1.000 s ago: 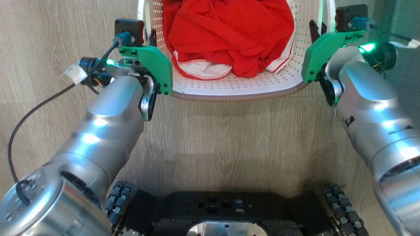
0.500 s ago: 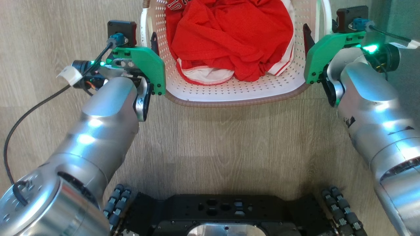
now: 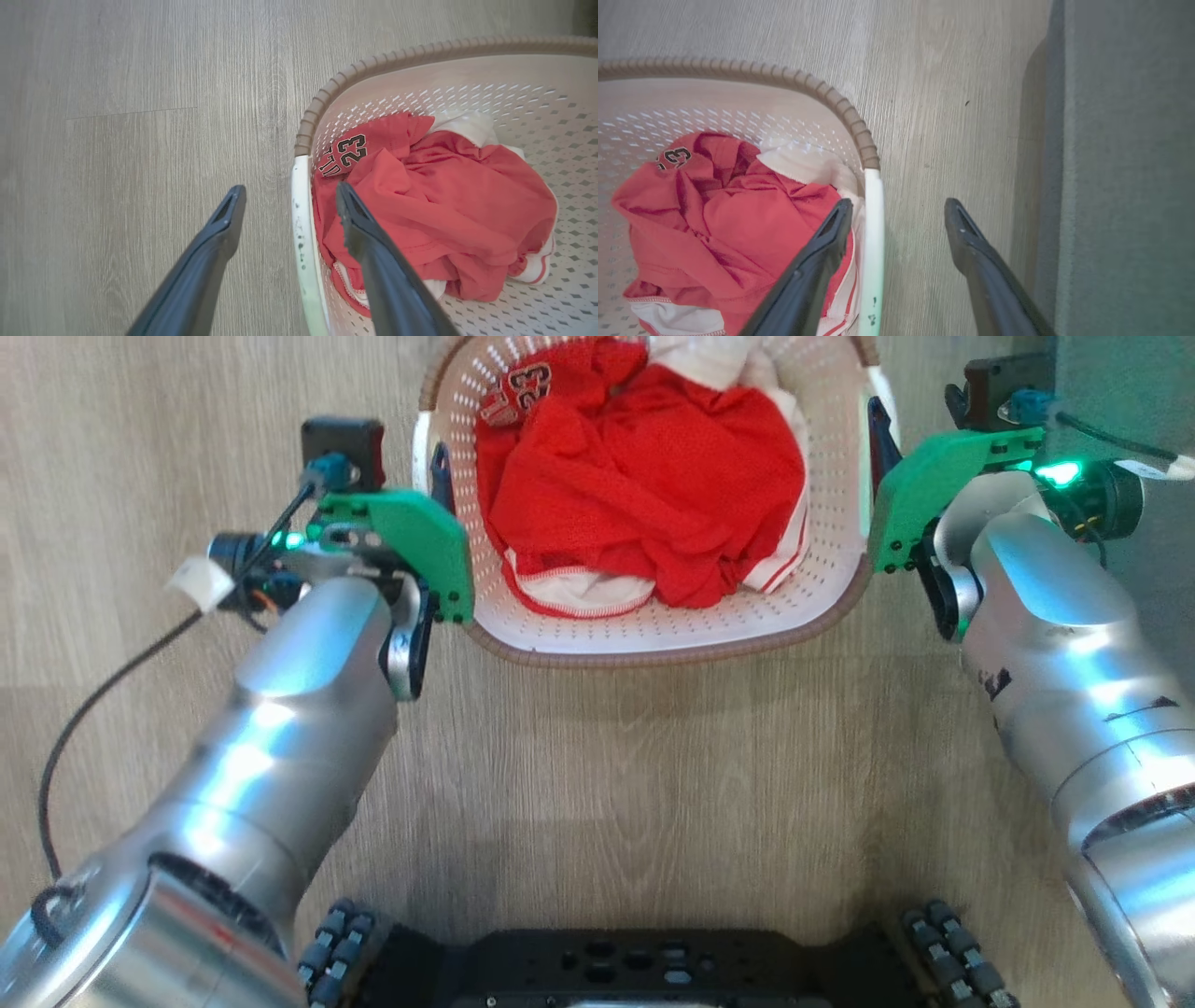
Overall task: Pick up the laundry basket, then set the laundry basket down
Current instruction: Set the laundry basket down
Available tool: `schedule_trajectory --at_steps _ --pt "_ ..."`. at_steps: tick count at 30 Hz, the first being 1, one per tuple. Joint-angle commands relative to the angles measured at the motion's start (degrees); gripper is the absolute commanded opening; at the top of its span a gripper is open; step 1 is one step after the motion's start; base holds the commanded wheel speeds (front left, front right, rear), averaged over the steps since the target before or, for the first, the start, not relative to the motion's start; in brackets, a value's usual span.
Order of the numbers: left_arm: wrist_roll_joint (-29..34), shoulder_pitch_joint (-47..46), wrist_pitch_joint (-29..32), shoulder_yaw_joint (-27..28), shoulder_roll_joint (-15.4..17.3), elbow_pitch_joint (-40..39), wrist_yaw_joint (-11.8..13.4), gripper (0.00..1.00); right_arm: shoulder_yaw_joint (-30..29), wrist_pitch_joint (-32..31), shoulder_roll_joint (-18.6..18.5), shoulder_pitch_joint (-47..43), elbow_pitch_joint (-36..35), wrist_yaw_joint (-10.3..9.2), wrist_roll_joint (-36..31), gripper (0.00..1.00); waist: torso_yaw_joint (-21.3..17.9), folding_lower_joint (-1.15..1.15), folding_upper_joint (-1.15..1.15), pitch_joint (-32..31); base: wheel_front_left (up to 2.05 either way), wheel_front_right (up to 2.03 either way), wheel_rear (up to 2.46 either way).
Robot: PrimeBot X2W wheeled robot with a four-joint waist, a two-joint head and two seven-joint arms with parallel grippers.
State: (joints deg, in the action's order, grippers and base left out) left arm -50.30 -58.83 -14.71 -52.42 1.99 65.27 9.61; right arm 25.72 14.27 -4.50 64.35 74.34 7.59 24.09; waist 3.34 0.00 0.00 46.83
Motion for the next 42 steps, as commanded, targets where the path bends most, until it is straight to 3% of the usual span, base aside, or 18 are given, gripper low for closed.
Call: schedule_trajectory --at_steps 1,12,24,31,42 --pt "0.7 1.7 -0.3 1.7 2.3 -1.1 0.3 1.00 0.1 0.6 1.3 -2.5 -0.7 -0.10 -0.3 1.00 -0.2 0.00 0.00 -1.8 0.00 0.00 0.00" --pt "12.8 14.1 -0.3 16.6 5.2 -15.5 0.6 1.00 -6.2 0.7 0.6 -10.6 -12.5 -0.10 -2.8 1.00 -0.9 0.00 0.00 -13.4 0.00 0.00 0.00" --pt "26.1 31.6 -0.3 32.1 3.8 -30.6 -2.8 1.00 -14.0 0.7 1.4 -25.9 -26.1 -0.10 -7.5 1.00 -0.6 0.00 0.00 -28.2 0.00 0.00 0.00" --pt "31.8 41.0 -0.3 37.5 2.4 -38.0 -5.1 1.00 -16.2 0.7 1.6 -34.9 -33.7 -0.10 -9.8 1.00 0.3 0.00 0.00 -35.2 0.00 0.00 0.00" --pt "35.5 50.7 -0.3 43.4 1.4 -46.2 -7.0 1.00 -18.6 0.7 1.6 -47.8 -48.2 -0.10 -8.3 1.00 1.3 0.00 0.00 -41.6 0.00 0.00 0.00"
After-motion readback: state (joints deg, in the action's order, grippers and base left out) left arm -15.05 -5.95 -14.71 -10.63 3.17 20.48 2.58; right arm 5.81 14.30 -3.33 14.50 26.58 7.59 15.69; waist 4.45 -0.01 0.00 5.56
